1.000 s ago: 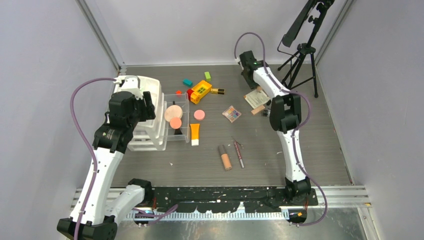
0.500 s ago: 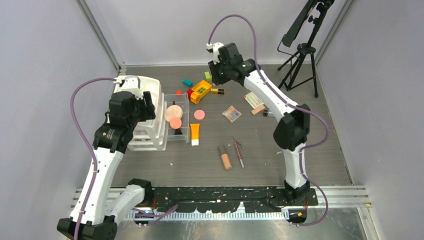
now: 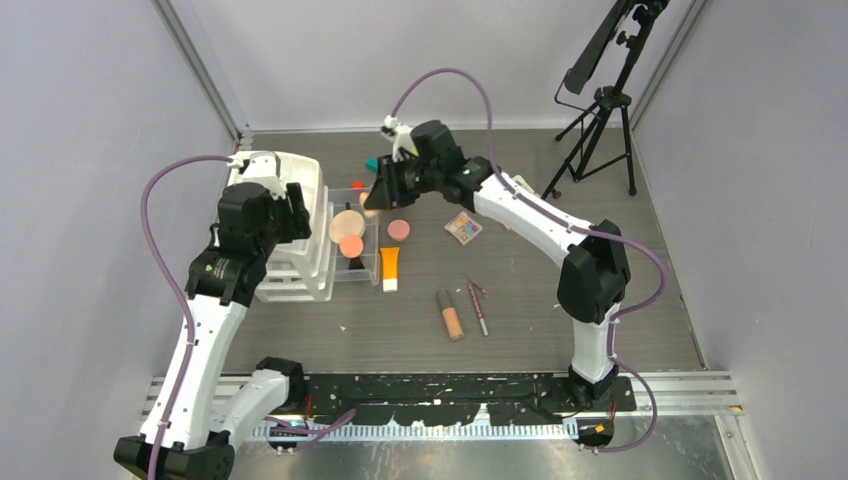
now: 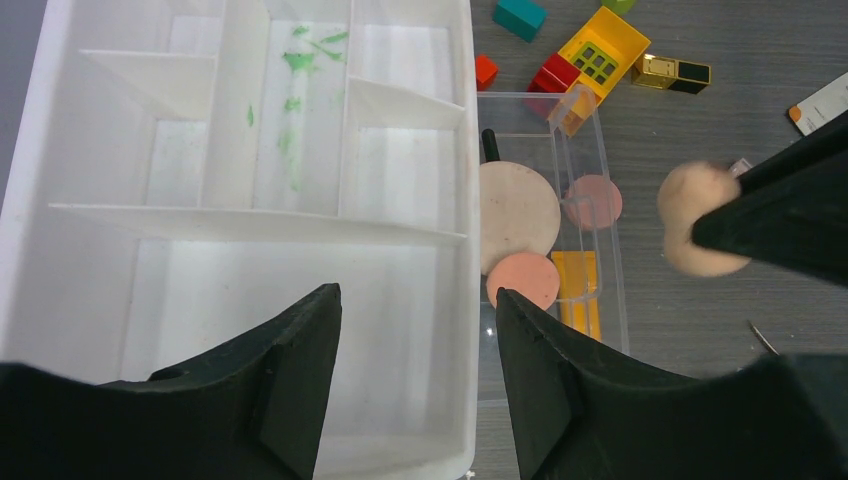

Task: Organize the makeup
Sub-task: Pick up the makeup tool from the center of the board, then place the makeup tool in the drawer.

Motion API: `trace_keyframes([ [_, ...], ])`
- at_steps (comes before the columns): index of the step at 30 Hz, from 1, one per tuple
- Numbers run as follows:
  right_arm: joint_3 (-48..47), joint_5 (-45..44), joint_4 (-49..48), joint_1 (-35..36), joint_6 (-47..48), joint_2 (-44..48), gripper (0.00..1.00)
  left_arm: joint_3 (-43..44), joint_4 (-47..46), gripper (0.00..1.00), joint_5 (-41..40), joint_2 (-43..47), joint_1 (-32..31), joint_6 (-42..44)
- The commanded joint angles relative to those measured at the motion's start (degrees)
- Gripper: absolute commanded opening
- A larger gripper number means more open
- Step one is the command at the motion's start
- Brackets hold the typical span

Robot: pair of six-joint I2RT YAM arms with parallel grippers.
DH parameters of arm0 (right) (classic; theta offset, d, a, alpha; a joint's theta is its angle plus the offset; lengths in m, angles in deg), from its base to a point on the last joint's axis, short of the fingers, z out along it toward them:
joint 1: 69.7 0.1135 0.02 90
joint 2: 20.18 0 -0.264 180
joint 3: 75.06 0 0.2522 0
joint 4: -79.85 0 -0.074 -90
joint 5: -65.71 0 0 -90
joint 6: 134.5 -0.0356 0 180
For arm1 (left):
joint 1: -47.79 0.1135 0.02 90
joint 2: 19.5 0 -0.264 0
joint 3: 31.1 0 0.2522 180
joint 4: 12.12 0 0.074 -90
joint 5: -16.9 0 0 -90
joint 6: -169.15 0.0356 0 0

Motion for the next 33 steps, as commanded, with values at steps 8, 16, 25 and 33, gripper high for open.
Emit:
trace_keyframes([
  [8, -3.59, 2.64, -0.37, 6.38, -1.05, -2.66, 0.61, -0.07, -2.16, 0.6, -0.45, 0.36, -0.22, 0.54],
  [16, -3.08, -3.49, 2.4, 6.33, 2.85, -0.23, 0.68, -0.13, -2.12, 0.6, -0.35, 0.38, -0.15, 0.54],
  [25, 9.14, -34.18, 8.66, -1.29, 3.87, 10.72, 0.7, -0.12, -2.13, 0.6, -0.21, 0.56, -0.14, 0.49],
  [33, 30.8, -40.12, 5.19, -13.98, -2.32, 25.31, 0.7, -0.16, -2.12, 0.6, -0.32, 0.63, -0.15, 0.53],
])
